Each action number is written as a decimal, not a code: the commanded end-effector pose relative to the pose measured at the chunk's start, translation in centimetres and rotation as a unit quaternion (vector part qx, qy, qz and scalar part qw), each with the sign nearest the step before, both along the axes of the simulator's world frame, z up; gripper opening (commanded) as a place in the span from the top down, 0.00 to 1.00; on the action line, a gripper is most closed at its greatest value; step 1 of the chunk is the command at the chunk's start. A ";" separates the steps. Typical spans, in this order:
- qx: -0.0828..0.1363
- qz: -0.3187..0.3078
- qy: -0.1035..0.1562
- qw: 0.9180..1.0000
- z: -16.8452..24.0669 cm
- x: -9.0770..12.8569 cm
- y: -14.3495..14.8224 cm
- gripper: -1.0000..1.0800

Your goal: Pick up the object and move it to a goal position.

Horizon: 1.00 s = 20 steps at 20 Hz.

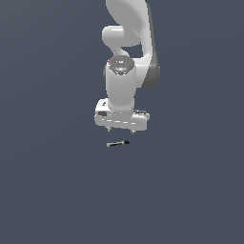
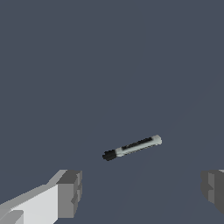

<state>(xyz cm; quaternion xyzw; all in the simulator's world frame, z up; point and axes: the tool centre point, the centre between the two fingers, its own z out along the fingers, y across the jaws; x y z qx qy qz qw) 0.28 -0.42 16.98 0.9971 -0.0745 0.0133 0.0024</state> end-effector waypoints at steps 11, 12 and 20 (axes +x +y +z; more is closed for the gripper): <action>0.011 -0.166 0.005 0.986 -3.2 -0.5 -0.1 0.04; 0.011 -0.181 0.006 0.983 -3.4 -0.5 -0.1 0.04; 0.014 -0.295 0.009 0.955 -5.6 -1.0 -0.4 0.04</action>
